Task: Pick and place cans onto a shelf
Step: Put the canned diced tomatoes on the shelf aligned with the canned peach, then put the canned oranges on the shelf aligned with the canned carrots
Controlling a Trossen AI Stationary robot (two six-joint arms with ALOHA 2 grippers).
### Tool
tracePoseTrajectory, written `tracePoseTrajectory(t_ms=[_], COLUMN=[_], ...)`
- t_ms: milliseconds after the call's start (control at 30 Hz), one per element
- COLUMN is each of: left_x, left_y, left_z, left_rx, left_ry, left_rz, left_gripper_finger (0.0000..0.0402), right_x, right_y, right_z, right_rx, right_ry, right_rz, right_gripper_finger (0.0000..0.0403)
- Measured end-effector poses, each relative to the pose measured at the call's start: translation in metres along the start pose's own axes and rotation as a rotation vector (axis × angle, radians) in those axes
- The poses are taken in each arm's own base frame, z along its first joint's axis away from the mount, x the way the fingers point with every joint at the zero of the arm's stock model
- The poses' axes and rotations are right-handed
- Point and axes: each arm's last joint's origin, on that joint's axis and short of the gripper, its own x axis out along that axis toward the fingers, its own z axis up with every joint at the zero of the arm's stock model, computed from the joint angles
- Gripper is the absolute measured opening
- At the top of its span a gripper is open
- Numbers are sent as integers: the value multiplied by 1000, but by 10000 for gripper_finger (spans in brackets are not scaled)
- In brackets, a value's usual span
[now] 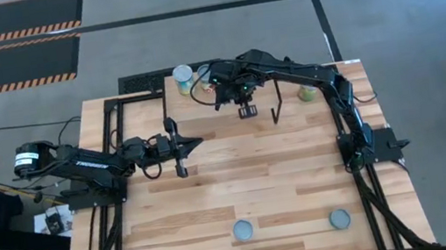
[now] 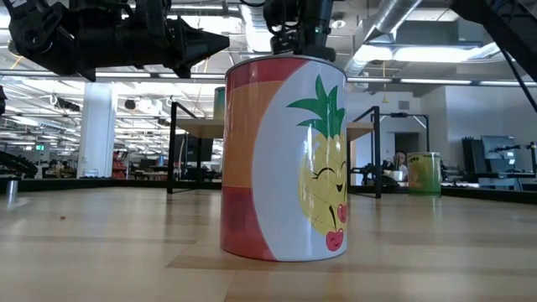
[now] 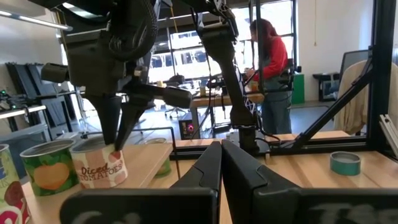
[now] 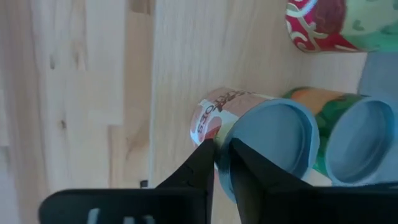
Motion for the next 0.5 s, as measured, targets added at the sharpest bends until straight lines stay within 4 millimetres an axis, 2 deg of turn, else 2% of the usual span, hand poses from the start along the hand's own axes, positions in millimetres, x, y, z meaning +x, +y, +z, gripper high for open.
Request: tracePoseTrajectory(t_ms=[233,500], left_x=[0,0], left_y=[0,0], left_z=[0,0], left_rx=[0,0], left_ry=[0,0], left_rz=[0,0], left_gripper_finger=[1,1], right_x=[-1,-14], right_y=[-1,2], right_z=[0,1], right_rx=[18,9], right_ry=[7,-14], right_rz=[-32,-37], right_gripper_finger=[83,83])
